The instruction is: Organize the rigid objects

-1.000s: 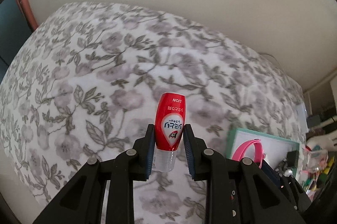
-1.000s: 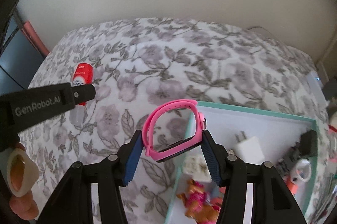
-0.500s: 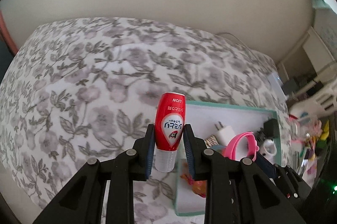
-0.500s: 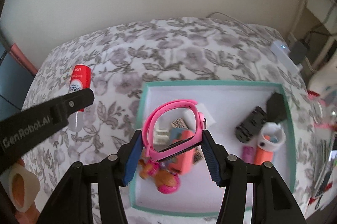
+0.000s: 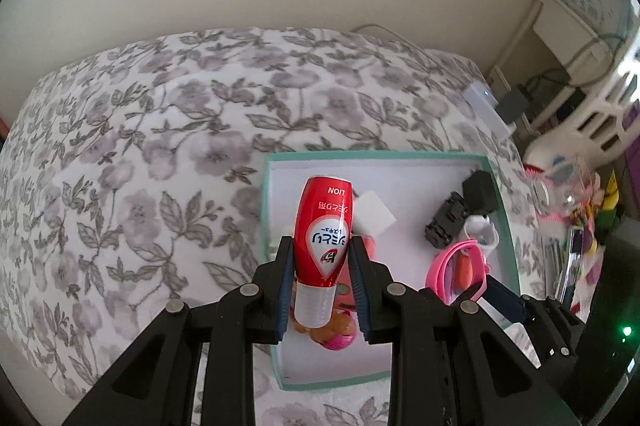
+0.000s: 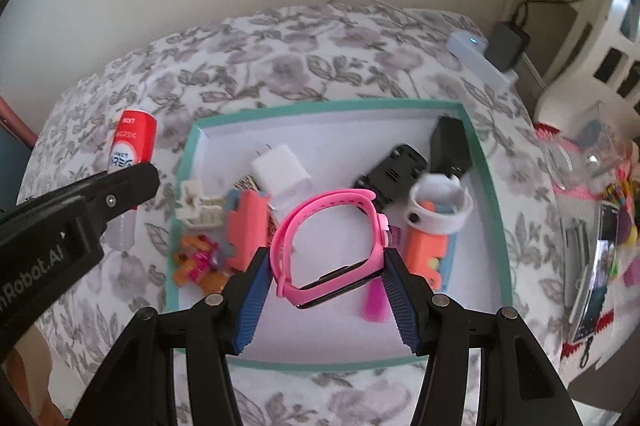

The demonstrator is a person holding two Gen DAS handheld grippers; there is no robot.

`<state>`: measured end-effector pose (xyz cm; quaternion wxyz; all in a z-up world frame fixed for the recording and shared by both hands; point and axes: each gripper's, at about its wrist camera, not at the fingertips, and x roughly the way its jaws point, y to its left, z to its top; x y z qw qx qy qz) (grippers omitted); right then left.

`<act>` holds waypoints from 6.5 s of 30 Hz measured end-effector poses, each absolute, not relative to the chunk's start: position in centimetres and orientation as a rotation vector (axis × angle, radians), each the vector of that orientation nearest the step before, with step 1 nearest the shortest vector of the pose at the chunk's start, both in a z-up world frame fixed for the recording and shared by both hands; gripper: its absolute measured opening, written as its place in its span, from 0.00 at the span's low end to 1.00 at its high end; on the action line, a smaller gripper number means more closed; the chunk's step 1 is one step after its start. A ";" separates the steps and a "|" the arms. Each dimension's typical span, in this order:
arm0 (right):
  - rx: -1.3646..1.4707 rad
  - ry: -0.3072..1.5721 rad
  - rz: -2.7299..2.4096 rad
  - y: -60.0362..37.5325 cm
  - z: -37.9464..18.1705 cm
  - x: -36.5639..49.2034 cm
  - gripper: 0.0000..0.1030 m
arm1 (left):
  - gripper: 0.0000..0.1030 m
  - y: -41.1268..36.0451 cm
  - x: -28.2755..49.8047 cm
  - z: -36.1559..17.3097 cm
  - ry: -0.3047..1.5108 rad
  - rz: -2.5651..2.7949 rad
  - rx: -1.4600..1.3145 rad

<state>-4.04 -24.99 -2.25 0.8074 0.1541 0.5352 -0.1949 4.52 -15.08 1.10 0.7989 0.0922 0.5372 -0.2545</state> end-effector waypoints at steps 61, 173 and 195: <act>0.404 1.352 -0.413 -28.2 -8.5 -5.9 0.58 | 0.29 -19.7 1.8 -6.3 1.364 -0.502 0.355; 0.303 1.105 -0.446 -22.5 -0.8 -9.2 1.00 | 0.91 -4.3 0.4 -0.4 1.108 -0.192 0.298; 0.300 1.106 -0.444 -22.6 -0.9 -9.2 1.00 | 0.91 -4.2 0.3 -0.3 1.104 -0.187 0.296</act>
